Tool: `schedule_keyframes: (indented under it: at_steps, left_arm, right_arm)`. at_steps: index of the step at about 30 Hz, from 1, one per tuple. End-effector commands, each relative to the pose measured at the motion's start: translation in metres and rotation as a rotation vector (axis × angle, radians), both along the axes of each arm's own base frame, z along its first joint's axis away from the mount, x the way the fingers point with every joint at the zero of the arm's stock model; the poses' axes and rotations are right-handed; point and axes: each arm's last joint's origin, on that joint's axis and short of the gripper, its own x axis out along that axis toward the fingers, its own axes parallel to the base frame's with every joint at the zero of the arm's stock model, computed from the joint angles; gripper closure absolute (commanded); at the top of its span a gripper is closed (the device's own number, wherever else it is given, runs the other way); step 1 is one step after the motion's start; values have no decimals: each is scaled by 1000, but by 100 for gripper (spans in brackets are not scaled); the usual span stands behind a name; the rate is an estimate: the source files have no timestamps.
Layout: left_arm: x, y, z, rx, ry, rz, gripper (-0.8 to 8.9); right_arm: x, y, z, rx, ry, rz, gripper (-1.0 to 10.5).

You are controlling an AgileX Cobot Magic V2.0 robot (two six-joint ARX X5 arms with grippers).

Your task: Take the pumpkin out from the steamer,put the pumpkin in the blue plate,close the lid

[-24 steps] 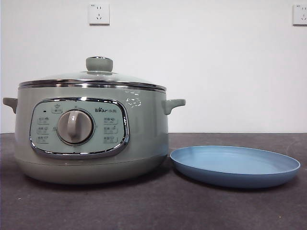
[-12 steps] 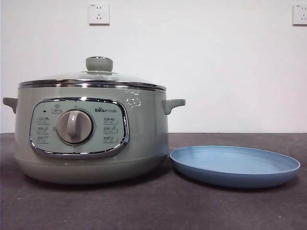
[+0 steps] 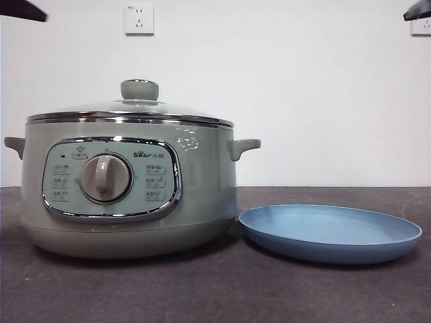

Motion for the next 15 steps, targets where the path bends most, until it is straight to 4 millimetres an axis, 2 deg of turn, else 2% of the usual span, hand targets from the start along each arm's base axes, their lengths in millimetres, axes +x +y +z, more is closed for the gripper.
schedule_keyframes:
  at_steps: [1, 9, 15]
  left_arm:
    - [16, -16, 3, 67, 15, -30, 366]
    - [56, -62, -4, 241, 101, -73, 366]
    - [75, -85, -28, 354, 161, -83, 369]
  right_arm:
    - [1, 1, -1, -6, 6, 3, 411]
    - [1, 1, -3, -9, 26, 3, 411]
    - [1, 0, -4, -14, 42, 3, 411]
